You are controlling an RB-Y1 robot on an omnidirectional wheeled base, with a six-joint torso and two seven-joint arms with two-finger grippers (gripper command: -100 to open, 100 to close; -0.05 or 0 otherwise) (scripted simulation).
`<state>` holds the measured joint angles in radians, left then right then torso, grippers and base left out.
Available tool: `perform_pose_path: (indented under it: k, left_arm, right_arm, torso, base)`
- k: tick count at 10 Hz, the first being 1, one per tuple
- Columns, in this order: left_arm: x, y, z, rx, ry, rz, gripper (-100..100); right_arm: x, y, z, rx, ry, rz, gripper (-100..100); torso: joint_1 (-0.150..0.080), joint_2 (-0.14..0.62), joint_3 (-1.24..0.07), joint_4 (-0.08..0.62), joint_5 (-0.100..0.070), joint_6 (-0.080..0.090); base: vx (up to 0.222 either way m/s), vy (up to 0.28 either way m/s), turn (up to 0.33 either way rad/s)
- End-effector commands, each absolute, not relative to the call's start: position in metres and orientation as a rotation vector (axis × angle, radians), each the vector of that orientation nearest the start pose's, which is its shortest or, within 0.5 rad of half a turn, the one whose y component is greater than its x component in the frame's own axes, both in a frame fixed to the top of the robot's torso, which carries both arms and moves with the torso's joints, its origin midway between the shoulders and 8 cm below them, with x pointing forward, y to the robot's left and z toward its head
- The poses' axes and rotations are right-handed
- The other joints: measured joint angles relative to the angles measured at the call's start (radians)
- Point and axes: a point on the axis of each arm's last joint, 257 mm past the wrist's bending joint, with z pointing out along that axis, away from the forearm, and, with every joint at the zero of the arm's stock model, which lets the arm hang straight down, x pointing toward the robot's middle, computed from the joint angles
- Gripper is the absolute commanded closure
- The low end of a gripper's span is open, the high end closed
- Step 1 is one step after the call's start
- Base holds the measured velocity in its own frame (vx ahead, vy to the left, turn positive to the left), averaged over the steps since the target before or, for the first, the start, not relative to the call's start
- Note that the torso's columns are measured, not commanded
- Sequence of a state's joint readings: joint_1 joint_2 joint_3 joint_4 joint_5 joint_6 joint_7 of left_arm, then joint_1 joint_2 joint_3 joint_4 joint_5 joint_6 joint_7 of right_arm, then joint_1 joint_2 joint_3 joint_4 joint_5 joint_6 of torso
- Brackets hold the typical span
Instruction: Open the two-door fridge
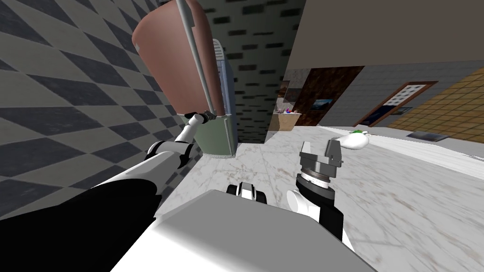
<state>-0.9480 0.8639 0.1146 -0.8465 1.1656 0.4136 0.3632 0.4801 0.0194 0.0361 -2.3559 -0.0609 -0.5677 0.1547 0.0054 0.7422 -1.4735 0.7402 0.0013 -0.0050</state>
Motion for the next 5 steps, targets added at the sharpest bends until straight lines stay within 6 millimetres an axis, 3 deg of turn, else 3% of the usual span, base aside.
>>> perform_pose_path:
  k: [1, 4, 5]
  left_arm:
    - [0.698, 0.476, 0.124, -1.757, 0.575, -1.889, 100]
    - [0.702, 0.441, 0.126, -1.757, 0.647, -1.936, 100]
    - [0.702, 0.441, 0.126, -1.757, 0.647, -1.936, 100]
  right_arm:
    - [0.315, -0.271, 0.075, 0.536, 0.478, 1.268, 0]
    - [0.315, -0.271, 0.075, 0.537, 0.478, 1.268, 0]
    - [0.315, -0.271, 0.075, 0.537, 0.478, 1.268, 0]
  torso:
    - [0.003, 0.004, 0.003, 0.001, 0.001, 0.001]
    - [-0.007, -0.005, -0.003, 0.000, -0.003, 0.001]
    - [-0.008, -0.001, 0.000, -0.001, -0.003, 0.004]
  base:
    - [-0.270, 0.204, -0.048]
    - [-0.229, 0.151, -0.013]
    - [-0.178, 0.141, -0.022]
